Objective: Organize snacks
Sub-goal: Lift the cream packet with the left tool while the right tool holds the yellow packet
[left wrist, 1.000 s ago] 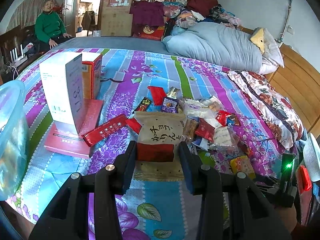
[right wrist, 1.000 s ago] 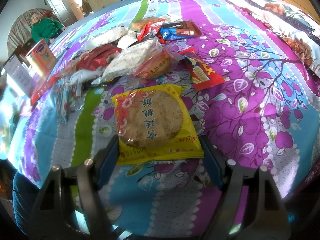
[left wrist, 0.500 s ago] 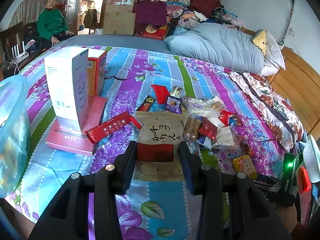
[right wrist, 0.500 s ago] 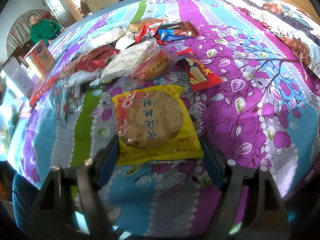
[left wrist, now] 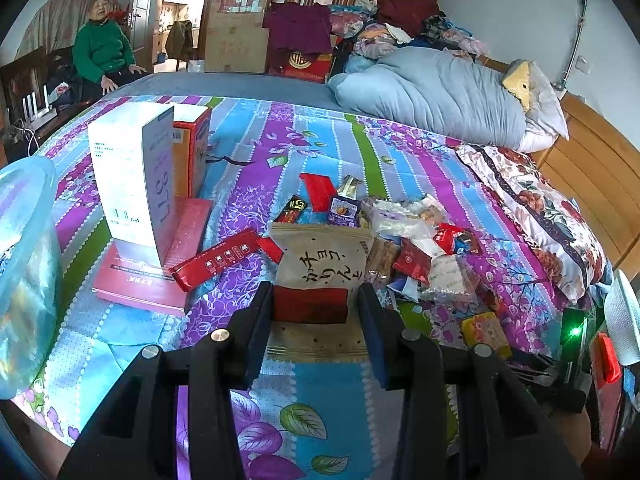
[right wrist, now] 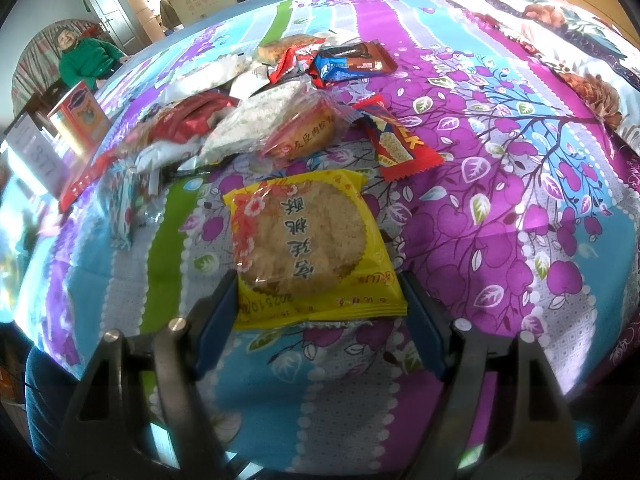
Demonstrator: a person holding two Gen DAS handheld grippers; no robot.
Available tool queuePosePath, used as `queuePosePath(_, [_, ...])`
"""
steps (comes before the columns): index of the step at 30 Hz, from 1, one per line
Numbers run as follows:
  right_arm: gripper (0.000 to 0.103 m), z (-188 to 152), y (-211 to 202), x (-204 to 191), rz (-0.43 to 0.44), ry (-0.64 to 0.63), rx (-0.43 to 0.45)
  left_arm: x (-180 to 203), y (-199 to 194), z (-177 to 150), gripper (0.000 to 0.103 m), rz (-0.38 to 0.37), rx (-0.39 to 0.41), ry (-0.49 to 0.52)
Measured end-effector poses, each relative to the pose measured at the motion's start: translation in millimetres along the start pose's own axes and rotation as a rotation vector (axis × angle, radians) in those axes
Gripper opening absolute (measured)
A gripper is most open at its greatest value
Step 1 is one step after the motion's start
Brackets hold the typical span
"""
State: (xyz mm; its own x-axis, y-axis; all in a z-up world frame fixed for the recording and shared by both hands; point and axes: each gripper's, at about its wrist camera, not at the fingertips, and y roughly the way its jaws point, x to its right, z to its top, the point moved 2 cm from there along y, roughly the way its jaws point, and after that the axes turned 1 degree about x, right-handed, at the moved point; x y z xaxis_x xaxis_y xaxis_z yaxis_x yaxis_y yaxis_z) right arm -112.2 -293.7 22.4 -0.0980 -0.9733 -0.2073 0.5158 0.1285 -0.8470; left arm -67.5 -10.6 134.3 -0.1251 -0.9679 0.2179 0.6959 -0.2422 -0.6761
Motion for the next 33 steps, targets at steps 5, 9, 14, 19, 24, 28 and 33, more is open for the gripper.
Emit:
queuePosePath(5, [0.078, -1.1, 0.8, -0.1, -0.006, -0.006, -0.001, 2.5, -1.5, 9.7, 0.043, -0.013, 0.01, -0.011])
queuePosePath(9, [0.078, -1.1, 1.0, -0.1, -0.007, -0.007, 0.0, 0.3, -1.0, 12.6, 0.043, -0.016, 0.014, -0.019])
queuePosePath(14, [0.078, -0.9, 0.8, -0.1, -0.011, -0.009, -0.003, -4.3, 1.0, 9.6, 0.043, -0.014, 0.006, -0.027])
queuePosePath(19, [0.078, -0.4, -0.1, -1.2, -0.018, -0.014, -0.006, -11.0, -0.6, 8.0, 0.043, -0.012, 0.005, -0.039])
queuePosePath(24, [0.078, -0.8, -0.2, -1.8, -0.024, -0.017, -0.008, -13.3, -0.4, 8.4, 0.043, -0.014, 0.004, -0.044])
queuePosePath(28, [0.078, -0.6, 0.4, -2.3, -0.027, -0.019, -0.01, -16.2, -1.8, 10.2, 0.043, -0.015, 0.008, -0.045])
queuePosePath(33, [0.078, -0.8, 0.1, -2.5, -0.027, -0.019, -0.011, -16.7, -1.9, 11.7, 0.043, -0.011, 0.009, -0.05])
